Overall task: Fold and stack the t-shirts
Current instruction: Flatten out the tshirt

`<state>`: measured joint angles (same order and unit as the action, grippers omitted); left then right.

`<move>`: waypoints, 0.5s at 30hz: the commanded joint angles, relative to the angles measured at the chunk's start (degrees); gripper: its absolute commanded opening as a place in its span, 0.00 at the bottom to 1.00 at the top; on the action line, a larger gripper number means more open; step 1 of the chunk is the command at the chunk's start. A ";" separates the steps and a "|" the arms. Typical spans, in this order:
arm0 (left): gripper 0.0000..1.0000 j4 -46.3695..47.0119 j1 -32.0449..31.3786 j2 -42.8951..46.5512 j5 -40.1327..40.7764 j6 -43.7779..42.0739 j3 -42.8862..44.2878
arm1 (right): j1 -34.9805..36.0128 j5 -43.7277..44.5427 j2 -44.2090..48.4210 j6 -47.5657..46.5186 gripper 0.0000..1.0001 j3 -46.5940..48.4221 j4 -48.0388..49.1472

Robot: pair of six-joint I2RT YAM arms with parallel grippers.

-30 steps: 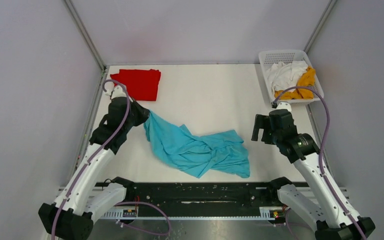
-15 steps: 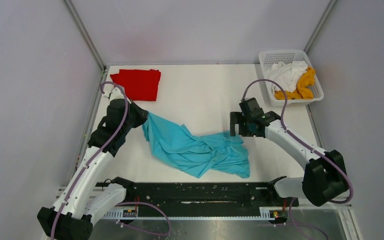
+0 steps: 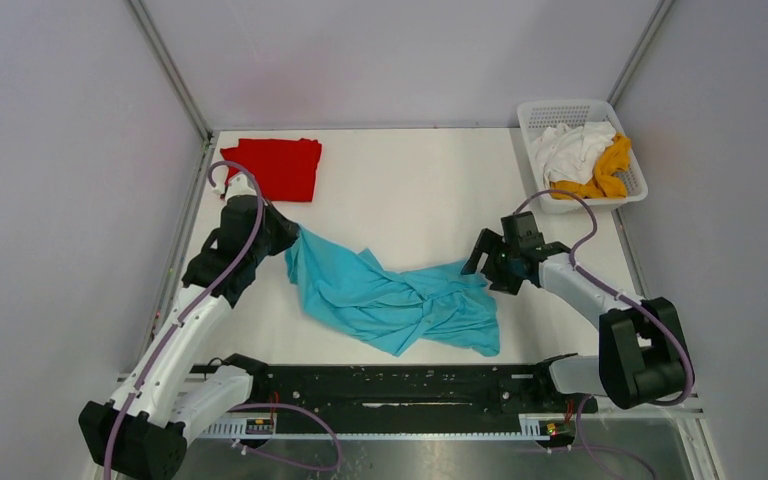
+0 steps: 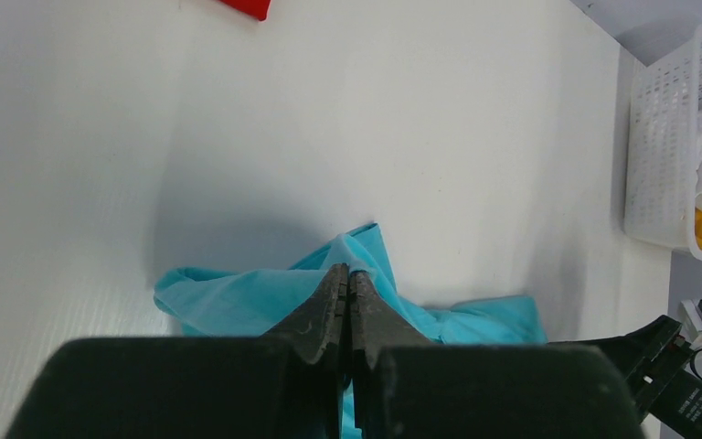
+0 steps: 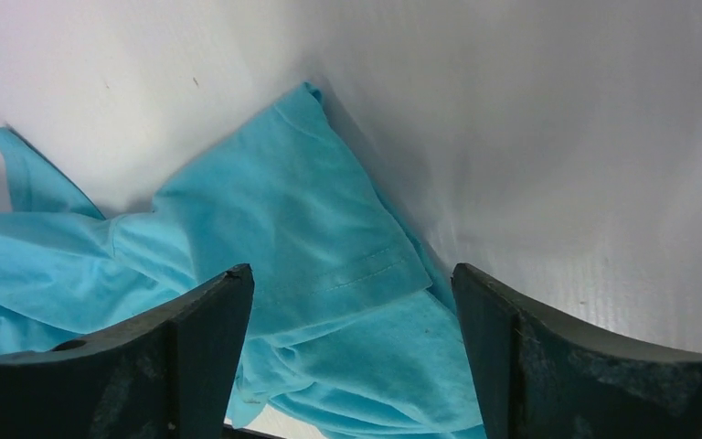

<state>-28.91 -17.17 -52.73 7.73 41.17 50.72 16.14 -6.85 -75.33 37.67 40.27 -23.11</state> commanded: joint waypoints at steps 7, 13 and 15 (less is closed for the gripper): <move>0.00 2.16 0.34 0.33 1.38 -0.30 -0.52 | -0.39 -4.62 -1.78 2.85 0.68 -1.76 6.12; 0.00 2.18 0.30 0.51 1.15 -0.30 -0.52 | -0.38 -2.21 1.59 2.41 0.31 -1.65 3.78; 0.00 2.19 0.29 0.61 1.19 -0.21 -0.53 | -0.39 -2.28 2.12 2.05 0.18 -1.45 3.46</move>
<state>-28.99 -17.17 -53.06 7.86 41.17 50.11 15.97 -10.07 -75.81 39.77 38.33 -19.57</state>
